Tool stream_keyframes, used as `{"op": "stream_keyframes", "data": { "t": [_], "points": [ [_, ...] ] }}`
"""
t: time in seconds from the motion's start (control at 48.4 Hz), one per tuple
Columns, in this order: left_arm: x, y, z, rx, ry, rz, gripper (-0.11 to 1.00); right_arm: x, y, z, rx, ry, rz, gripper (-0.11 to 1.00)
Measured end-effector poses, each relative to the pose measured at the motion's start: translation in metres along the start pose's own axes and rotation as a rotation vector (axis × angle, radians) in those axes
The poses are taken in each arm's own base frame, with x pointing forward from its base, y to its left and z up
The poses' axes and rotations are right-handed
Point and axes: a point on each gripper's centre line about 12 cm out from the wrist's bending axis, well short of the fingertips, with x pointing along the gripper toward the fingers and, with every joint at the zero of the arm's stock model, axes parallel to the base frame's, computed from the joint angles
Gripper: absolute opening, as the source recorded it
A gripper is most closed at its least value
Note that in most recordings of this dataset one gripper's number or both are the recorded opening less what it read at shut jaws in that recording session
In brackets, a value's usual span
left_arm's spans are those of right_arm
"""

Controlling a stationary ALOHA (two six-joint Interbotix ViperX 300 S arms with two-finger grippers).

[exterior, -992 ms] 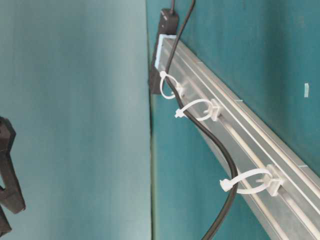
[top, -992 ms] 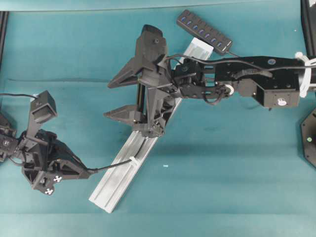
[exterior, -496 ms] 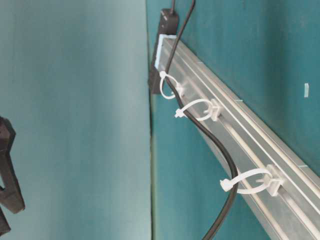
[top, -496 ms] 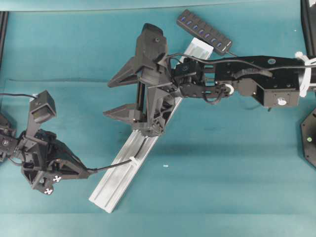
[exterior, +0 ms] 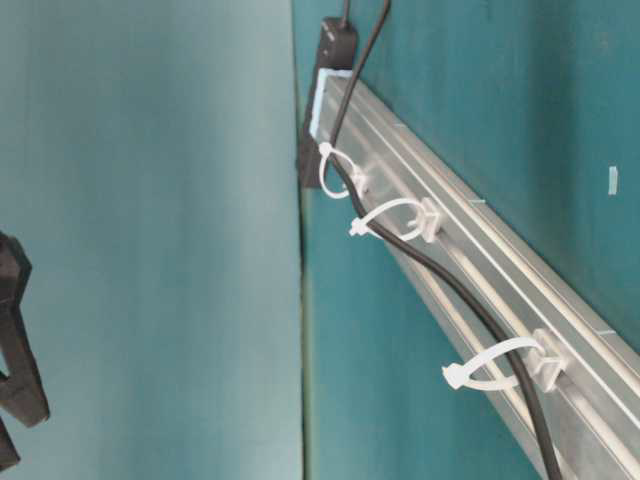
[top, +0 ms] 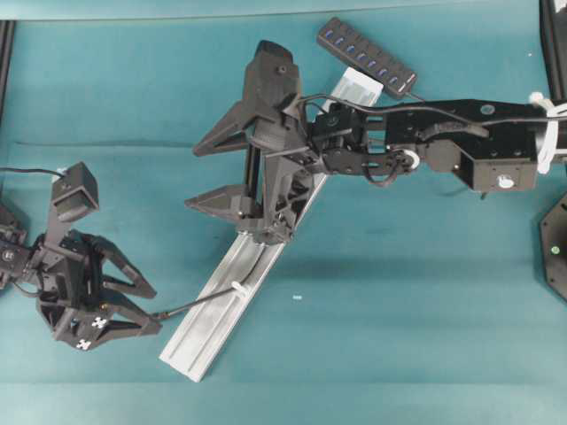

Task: Pass the USB cable through three rings with both arms.
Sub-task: 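Pull the cable through with the left gripper and release it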

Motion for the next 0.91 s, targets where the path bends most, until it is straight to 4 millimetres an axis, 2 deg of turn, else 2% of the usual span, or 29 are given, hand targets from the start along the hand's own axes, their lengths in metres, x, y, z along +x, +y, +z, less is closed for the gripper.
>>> {"op": "stream_keyframes", "data": {
  "t": [0.558, 0.91],
  "points": [
    [-0.012, -0.009, 0.007, 0.146, -0.041, -0.046, 0.95, 0.0, 0.005, 0.0, 0.041, 0.002, 0.01, 0.86],
    [-0.043, -0.026, 0.026, 0.334, -0.164, -0.127, 0.94, -0.011, 0.011, 0.014, 0.046, -0.035, 0.022, 0.86]
  ]
}}
